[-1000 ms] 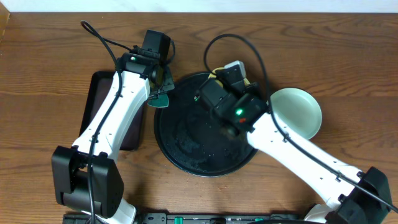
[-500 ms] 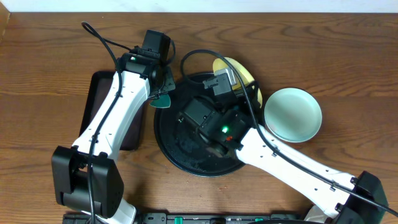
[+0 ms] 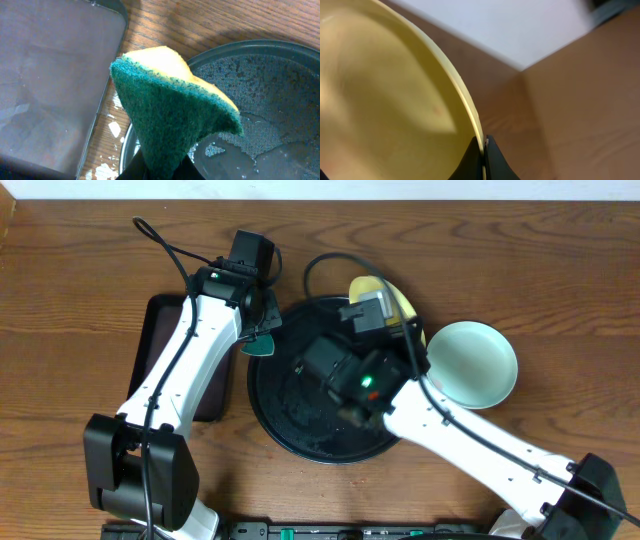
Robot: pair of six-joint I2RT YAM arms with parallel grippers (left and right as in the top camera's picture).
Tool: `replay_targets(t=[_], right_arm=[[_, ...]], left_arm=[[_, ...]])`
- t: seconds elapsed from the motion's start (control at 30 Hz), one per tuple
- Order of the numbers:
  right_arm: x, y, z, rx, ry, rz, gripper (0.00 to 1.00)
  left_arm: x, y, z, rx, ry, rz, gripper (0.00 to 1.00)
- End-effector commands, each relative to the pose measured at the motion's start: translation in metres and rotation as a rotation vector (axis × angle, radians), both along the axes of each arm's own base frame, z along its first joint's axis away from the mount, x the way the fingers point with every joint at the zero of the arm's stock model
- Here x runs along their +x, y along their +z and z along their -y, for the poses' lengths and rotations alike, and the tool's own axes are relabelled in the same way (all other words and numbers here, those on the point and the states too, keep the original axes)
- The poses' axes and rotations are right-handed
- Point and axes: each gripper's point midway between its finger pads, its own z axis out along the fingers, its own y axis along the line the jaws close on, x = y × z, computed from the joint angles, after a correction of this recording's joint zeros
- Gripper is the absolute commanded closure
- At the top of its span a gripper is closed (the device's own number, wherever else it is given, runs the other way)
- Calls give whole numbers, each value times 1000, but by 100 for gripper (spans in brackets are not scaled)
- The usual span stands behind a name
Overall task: Clean dirty plates on tray and stack at the side
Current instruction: 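Lift the yellow plate off the tray with the right gripper, then place the yellow plate on top of the pale green stack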
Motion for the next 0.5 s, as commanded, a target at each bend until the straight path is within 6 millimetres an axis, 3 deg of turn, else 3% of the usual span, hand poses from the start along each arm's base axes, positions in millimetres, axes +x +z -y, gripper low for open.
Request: replay_targets(t=[0.0,0.17,0.3,0.47], right_arm=[[3,-36,15,253,-73,-187,99],[12,-77,27,540,-45,-502,99],[17,-86,43,728,-21,-615,99],[19,-90,99,840,-142,-640,99]], left_arm=[[-2,-2,0,8,-15,-9,90],[-2,-2,0,8,-16,-8,90],[-2,-2,0,8,-16,-8,90],[-2,-2,0,8,-16,-8,90]])
